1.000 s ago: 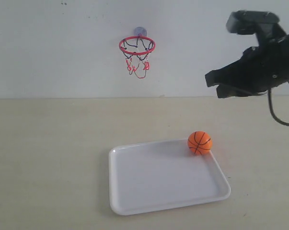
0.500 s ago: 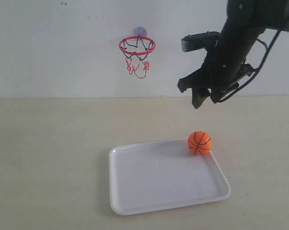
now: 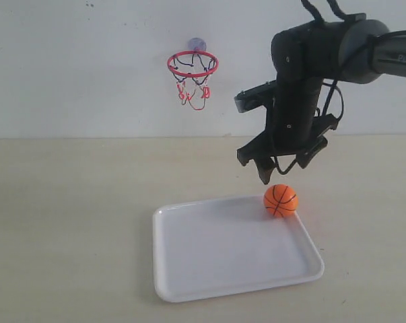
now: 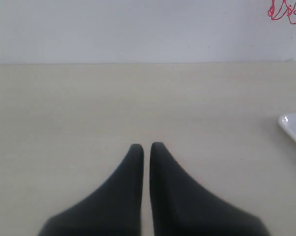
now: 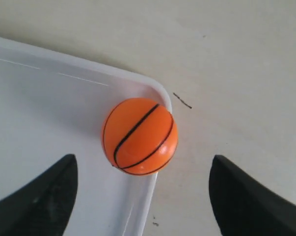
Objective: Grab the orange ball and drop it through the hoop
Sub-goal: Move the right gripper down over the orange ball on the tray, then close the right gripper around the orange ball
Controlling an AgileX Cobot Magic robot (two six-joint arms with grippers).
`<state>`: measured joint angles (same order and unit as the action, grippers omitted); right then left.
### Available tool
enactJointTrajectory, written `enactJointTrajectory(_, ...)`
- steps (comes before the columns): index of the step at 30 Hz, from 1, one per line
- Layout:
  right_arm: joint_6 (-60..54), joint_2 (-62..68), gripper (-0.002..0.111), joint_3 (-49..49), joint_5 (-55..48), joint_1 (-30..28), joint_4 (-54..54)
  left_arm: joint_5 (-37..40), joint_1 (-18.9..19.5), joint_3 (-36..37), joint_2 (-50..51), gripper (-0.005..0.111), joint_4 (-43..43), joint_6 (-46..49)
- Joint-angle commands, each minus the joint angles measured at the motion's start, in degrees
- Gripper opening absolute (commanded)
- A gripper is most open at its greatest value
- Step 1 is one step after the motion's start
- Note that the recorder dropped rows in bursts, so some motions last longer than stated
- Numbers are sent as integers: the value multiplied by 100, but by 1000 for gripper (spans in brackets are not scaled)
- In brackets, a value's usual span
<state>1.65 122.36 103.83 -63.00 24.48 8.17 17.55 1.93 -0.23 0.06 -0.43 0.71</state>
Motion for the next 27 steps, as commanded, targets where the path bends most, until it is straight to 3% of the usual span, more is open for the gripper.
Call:
enactJointTrajectory(1, 48, 140, 70, 22, -23, 3, -242, -39, 22, 23, -6, 4, -66, -28)
enactJointTrajectory(27, 574, 628, 70, 22, 223, 3, 161, -39, 22, 23, -6, 4, -66, -28)
